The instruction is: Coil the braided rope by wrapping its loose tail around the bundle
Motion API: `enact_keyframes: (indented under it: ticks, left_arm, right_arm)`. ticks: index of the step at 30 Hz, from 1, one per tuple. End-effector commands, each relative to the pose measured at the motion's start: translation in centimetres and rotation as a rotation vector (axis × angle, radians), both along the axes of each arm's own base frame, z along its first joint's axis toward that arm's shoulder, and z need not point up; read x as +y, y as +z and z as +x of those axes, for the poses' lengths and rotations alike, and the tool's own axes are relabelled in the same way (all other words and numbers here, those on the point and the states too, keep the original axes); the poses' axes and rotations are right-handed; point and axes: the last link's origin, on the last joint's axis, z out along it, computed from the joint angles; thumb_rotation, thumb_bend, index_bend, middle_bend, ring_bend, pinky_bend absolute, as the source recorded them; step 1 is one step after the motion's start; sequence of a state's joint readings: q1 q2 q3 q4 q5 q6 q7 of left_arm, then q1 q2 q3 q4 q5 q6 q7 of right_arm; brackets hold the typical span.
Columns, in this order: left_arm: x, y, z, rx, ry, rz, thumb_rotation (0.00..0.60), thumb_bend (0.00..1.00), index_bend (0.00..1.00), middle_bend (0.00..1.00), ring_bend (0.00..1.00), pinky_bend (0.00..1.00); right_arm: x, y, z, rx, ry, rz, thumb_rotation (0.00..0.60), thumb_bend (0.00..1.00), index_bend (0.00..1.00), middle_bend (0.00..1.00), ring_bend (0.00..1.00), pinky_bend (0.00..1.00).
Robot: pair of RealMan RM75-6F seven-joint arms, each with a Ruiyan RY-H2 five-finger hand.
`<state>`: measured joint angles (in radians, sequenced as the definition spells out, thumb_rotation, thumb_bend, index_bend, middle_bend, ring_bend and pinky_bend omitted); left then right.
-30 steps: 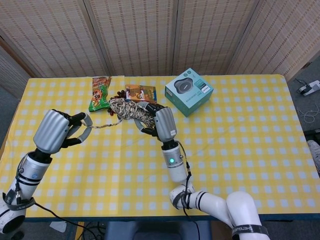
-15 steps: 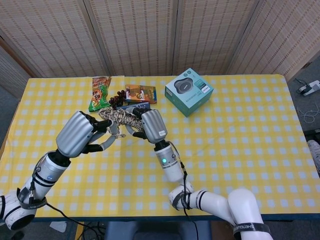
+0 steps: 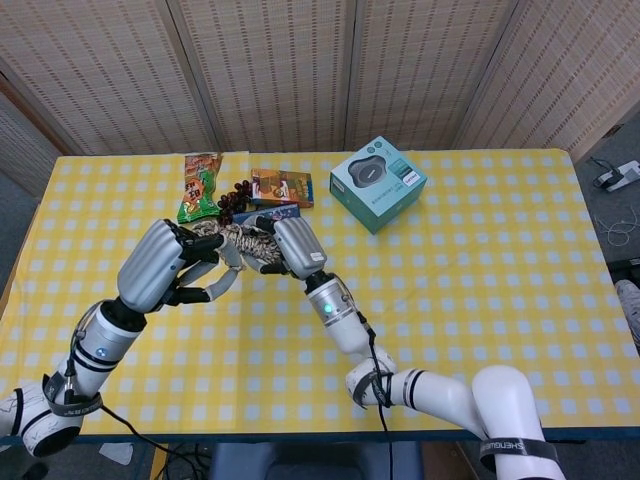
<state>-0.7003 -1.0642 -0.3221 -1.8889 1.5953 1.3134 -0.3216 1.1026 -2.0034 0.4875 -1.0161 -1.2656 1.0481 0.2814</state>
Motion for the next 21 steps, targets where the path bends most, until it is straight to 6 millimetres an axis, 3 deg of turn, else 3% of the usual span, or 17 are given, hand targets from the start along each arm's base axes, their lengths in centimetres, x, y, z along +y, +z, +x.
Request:
enact_keyframes:
  ticks: [1, 8, 14, 21]
  left_arm:
    - [0.2, 0.3, 0.3, -0.072, 0.006, -0.038, 0.600, 0.43, 0.69, 1.00, 1.00, 1.00]
    - [0.0, 0.1, 0.4, -0.133, 0.019, -0.115, 0.600, 0.43, 0.69, 1.00, 1.00, 1.00]
    - [0.0, 0.4, 0.5, -0.282, 0.051, -0.241, 0.600, 0.43, 0.71, 1.00, 1.00, 1.00]
    - [1.2, 0.7, 0.1, -0.401, 0.096, -0.293, 0.600, 0.43, 0.71, 1.00, 1.00, 1.00]
  right_arm:
    - [0.2, -0.4, 0.1, 0.026, 0.042, 0.031, 0.600, 0.26, 0.91, 0.71, 0.63, 0.65]
    - [0.4, -0.7, 0.0, 0.040, 0.101, 0.056, 0.600, 0.23, 0.91, 0.71, 0.63, 0.65]
    - [0.7, -1.0, -0.4, 0.049, 0.162, 0.081, 0.600, 0.20, 0.91, 0.71, 0.63, 0.65]
    - [1.5, -1.3, -0.9, 0.032, 0.216, 0.110, 0.600, 0.18, 0.91, 0.71, 0.63, 0.65]
